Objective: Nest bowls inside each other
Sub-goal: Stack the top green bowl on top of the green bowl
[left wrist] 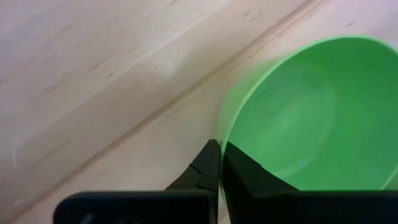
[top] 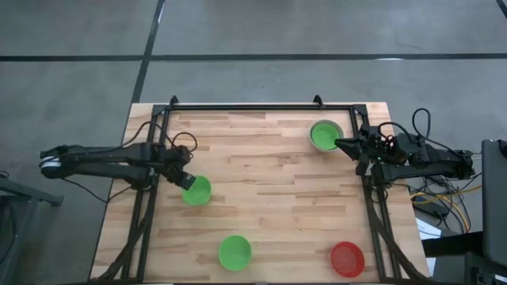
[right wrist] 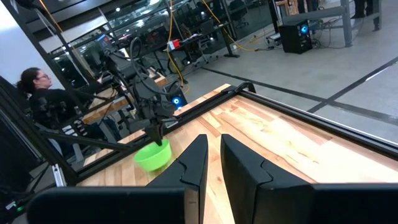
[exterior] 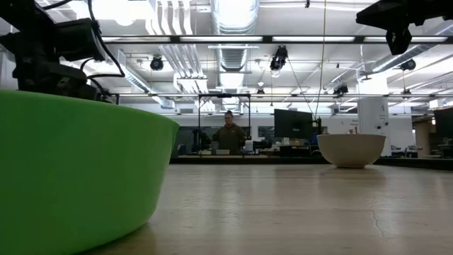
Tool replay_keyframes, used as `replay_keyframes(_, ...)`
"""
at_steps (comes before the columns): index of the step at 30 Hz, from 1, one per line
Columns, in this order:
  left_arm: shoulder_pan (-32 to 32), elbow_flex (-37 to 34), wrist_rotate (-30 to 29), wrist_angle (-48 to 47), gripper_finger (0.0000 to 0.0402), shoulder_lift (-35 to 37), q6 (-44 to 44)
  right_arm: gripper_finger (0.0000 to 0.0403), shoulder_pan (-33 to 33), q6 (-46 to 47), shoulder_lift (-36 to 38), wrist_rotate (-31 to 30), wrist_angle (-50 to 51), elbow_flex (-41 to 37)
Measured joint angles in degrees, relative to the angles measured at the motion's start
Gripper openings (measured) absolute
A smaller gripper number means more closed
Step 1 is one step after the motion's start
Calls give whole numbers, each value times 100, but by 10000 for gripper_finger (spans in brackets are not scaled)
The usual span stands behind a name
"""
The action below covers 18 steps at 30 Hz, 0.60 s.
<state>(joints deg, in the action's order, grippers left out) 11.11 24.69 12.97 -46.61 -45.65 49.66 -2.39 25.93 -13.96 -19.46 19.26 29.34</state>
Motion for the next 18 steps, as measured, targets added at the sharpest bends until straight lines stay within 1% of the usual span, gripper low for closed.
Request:
replay_keyframes(6,-4,199,0,-209,9,0,93,43,0,0,0,0,0,0)
replay_keyframes(9,-4,368,-17,-469,9,0,70,43,0,0,0,0,-2,0)
replay_keyframes(18,-2,1024,-372,-1103,8,-122,-21,43,2,0,0,1,-1,0)
